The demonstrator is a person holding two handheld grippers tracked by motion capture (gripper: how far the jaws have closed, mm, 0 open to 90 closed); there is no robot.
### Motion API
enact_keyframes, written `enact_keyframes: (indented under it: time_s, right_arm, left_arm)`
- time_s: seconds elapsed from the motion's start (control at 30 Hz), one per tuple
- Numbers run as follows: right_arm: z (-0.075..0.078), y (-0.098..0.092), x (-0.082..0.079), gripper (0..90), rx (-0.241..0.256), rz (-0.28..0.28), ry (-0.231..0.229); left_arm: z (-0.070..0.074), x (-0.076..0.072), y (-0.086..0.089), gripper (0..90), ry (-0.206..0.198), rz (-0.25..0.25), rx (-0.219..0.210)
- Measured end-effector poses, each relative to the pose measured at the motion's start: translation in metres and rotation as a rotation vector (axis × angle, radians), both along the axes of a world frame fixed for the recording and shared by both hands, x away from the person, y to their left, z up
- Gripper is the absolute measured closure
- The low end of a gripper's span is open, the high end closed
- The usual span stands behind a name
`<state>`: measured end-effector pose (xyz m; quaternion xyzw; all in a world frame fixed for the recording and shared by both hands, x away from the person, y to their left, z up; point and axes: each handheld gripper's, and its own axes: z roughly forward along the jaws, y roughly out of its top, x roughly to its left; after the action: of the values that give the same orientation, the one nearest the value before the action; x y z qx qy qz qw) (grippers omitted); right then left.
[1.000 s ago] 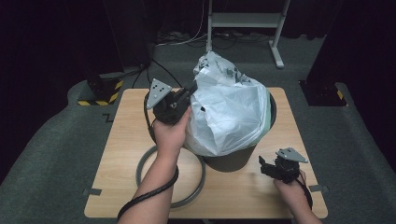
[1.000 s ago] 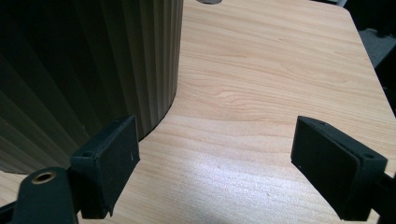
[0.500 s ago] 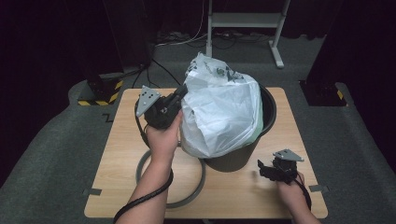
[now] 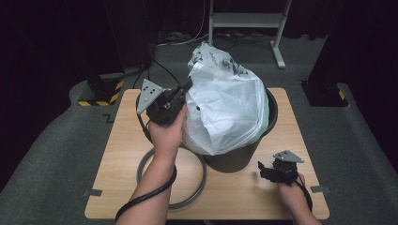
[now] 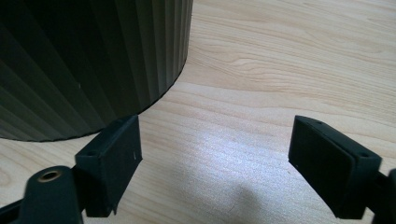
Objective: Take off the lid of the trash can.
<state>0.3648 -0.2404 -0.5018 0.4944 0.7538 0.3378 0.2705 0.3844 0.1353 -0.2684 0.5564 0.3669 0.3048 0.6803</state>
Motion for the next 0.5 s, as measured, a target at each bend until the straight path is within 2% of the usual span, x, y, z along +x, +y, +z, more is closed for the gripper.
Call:
enact_keyframes:
  time_s: [0.2,0.5]
  right_arm:
    - [-0.002,-0.001,-0.001,19.5,0.003,0.000,0.009]
    - [-0.005,-0.002,-0.001,19.5,0.007,-0.012,0.021]
  left_arm:
    - [0.007,0.001,-0.005,90.0,-0.019,-0.012,-0.007]
    - [0.027,-0.010,-0.009,90.0,-0.097,-0.016,-0.006]
